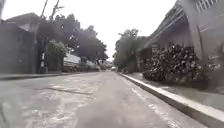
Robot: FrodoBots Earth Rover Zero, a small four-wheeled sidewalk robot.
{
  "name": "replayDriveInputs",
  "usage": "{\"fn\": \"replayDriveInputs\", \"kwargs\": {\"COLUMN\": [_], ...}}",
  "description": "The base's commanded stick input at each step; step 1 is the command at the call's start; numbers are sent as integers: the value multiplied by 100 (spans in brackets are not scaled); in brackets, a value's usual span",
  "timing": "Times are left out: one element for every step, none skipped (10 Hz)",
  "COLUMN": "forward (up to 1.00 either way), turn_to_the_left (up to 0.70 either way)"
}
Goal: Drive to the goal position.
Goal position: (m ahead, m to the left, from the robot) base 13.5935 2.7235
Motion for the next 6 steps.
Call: {"fn": "replayDriveInputs", "kwargs": {"forward": [70,70,70,70,70,70], "turn_to_the_left": [0,0,0,0,0,0]}}
